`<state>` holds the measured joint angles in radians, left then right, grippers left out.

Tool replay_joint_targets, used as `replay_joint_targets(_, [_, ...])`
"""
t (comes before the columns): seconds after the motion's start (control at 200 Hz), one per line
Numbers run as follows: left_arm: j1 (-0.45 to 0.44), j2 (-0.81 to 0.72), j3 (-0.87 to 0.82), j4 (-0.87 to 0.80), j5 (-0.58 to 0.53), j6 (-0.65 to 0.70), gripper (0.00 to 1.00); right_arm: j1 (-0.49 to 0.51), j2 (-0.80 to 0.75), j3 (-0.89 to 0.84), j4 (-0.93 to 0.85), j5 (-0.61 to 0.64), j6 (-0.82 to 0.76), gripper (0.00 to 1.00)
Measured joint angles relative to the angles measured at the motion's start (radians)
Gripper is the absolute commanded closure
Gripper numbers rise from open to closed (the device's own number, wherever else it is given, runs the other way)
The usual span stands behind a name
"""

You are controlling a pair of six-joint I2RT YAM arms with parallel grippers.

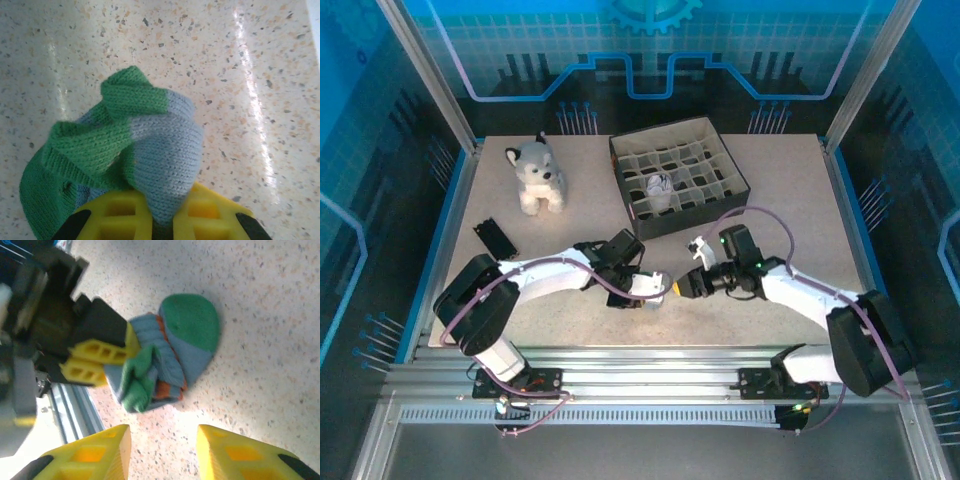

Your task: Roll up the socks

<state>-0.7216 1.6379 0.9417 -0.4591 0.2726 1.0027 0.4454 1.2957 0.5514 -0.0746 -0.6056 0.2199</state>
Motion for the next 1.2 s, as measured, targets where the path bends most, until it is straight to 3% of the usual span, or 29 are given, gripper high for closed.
replay_joint_targets(0.17, [0.034,0.031,0.045,-0.100,0.070,0.019,1.00,0.079,-0.064,-0.133,0.224,0.055,-0.012,0.46])
replay_joint_targets(0.5, [0.039,0.068,0.103,-0.202,0.128,0.028,1.00,0.281,-0.087,-0.314,0.598,0.182,-0.185,0.41])
replay_joint_targets(0.936, [0.040,0.080,0.116,-0.225,0.150,0.031,1.00,0.353,0.159,-0.322,0.913,0.296,-0.330,0.38])
replay_joint_targets(1.091, [0.051,0.082,0.116,-0.230,0.152,0.035,1.00,0.355,0.250,-0.322,1.056,0.299,-0.315,0.45])
replay_joint_targets(1.201, [0.051,0.082,0.116,-0.232,0.153,0.022,1.00,0.355,0.268,-0.321,1.088,0.285,-0.288,0.61])
